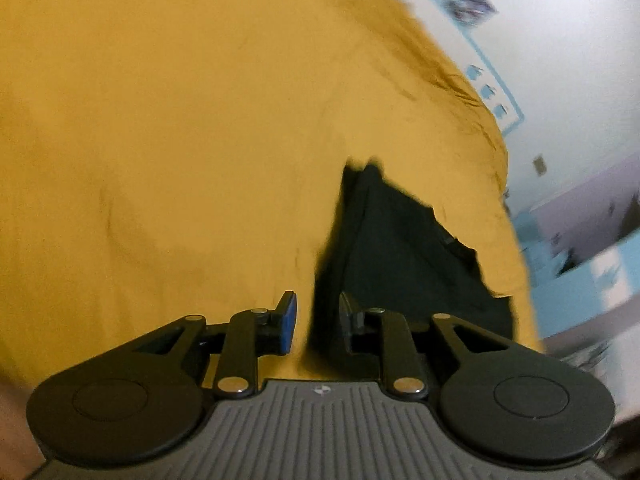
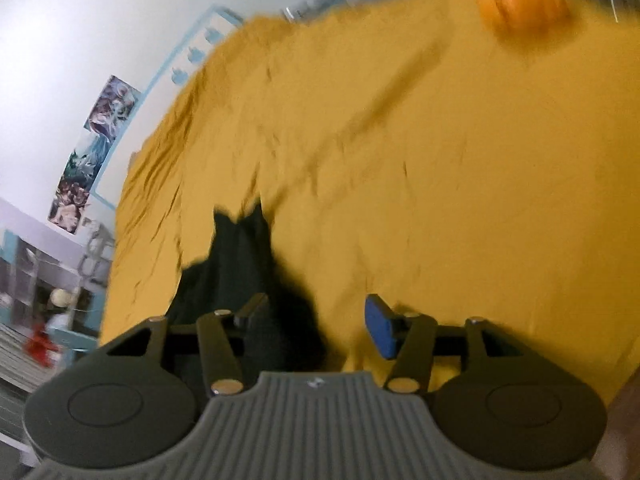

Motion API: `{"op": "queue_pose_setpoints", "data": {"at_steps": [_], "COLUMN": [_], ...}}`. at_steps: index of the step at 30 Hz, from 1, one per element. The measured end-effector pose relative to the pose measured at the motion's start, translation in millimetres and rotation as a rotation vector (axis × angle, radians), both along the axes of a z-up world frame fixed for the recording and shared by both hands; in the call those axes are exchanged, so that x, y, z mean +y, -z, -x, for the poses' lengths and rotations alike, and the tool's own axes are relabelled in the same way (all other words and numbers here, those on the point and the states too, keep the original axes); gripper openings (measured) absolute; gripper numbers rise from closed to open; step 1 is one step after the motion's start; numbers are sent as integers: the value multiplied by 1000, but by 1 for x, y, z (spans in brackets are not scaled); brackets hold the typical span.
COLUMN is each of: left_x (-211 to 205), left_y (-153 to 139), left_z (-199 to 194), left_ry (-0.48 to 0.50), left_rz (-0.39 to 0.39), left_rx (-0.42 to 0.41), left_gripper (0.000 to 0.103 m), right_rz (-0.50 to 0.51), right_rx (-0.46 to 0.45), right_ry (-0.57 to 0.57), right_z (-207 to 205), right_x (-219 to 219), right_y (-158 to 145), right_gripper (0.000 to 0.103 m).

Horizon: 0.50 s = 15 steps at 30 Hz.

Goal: Fold small clothes

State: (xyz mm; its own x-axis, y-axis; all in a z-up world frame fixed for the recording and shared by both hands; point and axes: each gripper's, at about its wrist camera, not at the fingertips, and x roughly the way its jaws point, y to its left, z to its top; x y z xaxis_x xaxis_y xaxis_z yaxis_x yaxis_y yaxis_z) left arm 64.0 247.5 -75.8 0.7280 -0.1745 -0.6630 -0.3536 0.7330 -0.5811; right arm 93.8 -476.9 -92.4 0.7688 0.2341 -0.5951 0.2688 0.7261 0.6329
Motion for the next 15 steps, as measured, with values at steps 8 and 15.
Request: {"op": "queue_pose_setpoints", "data": {"at_steps": [8,15], "left_x": [-39,-58], "left_y": [-20,21], "left_z": [-138,-210], "left_ry": [162,302], "left_rz": [-260,-350], "left_rx": [-159,-107], "left_gripper": [29,29], "right_rz": [446,682], "right_rx": [-166,-146], "right_ry": [-343,-562], "right_z": [-112,-213], "right_x": [87,145], "right_y": [-41,-9], "right_gripper": [52,54]}}
